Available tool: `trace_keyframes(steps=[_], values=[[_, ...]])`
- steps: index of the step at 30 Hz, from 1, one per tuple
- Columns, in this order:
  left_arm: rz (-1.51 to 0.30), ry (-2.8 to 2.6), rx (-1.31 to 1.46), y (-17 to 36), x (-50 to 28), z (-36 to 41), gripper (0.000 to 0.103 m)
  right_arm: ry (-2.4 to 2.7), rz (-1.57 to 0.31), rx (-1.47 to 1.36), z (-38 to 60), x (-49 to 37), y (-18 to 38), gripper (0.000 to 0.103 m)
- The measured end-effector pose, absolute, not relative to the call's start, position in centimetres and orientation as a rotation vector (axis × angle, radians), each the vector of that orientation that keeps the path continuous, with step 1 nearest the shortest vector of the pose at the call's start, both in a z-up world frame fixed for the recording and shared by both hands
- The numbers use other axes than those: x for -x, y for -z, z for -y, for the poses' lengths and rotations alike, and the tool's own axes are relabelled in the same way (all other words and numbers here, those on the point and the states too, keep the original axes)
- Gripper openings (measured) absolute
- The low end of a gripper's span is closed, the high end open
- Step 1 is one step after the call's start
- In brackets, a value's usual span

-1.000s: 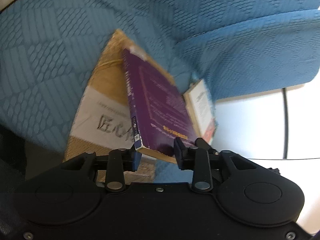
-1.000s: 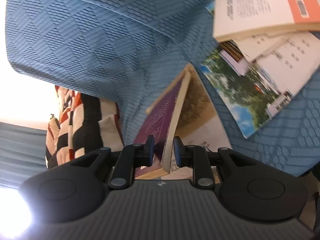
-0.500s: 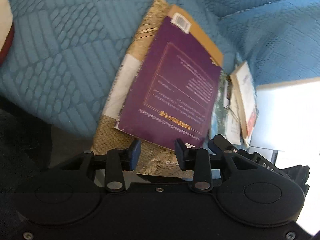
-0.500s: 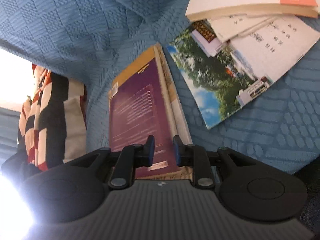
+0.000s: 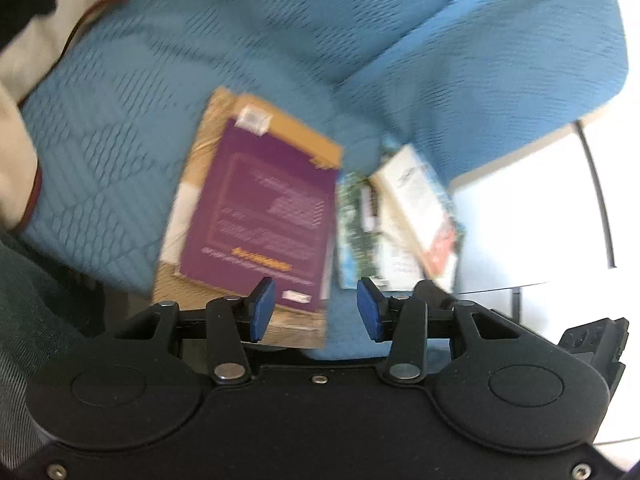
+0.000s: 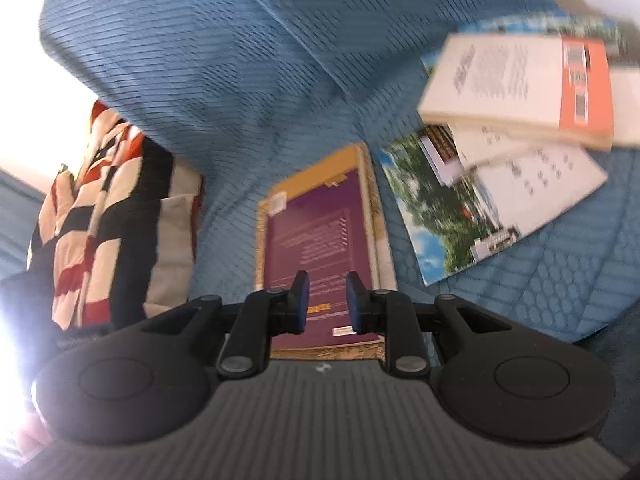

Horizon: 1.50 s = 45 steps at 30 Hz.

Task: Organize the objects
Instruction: 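Lower the purple book onto the tan book and open both grippers, then move both grippers back toward the white paperback with the orange band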

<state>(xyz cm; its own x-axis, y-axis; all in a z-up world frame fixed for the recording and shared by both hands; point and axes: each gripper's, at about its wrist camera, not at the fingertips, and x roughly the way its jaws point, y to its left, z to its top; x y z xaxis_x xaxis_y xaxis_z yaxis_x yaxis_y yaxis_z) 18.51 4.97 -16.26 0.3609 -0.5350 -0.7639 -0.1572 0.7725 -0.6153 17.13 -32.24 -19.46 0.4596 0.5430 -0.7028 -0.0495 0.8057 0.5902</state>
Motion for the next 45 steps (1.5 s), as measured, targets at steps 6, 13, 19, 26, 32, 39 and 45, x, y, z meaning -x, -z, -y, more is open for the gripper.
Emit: trace_keyframes(steps=[6, 13, 19, 26, 32, 39, 45], values=[[-1.060, 0.305, 0.576, 9.4, -16.1, -3.4, 0.047, -0.417, -0.947, -0.438, 32.3, -14.3, 14.2, 0.025], [-0.970, 0.295, 0.446, 3.9, -12.2, -1.6, 0.049, -0.389, -0.844, -0.432, 33.6, -10.2, 8.9, 0.025], [-0.923, 0.328, 0.419, 1.2, -8.7, -0.2, 0.055, -0.359, -0.780, -0.428, 34.9, -6.4, 6.5, 0.025], [-0.881, 0.317, 0.403, -0.2, -6.1, 0.6, 0.082, -0.329, -0.716, -0.372, 35.5, -2.4, 4.9, 0.025], [-0.850, 0.350, 0.366, -1.3, -4.1, 1.7, 0.097, -0.299, -0.687, -0.345, 35.7, -0.2, 4.3, 0.025], [-0.809, 0.354, 0.343, -1.5, -3.4, 2.8, 0.102, -0.253, -0.665, -0.345, 36.1, 0.6, 4.4, 0.084], [-0.811, 0.368, 0.331, -0.5, -4.6, 3.7, 0.102, -0.236, -0.679, -0.350, 36.5, -0.2, 5.6, 0.087]])
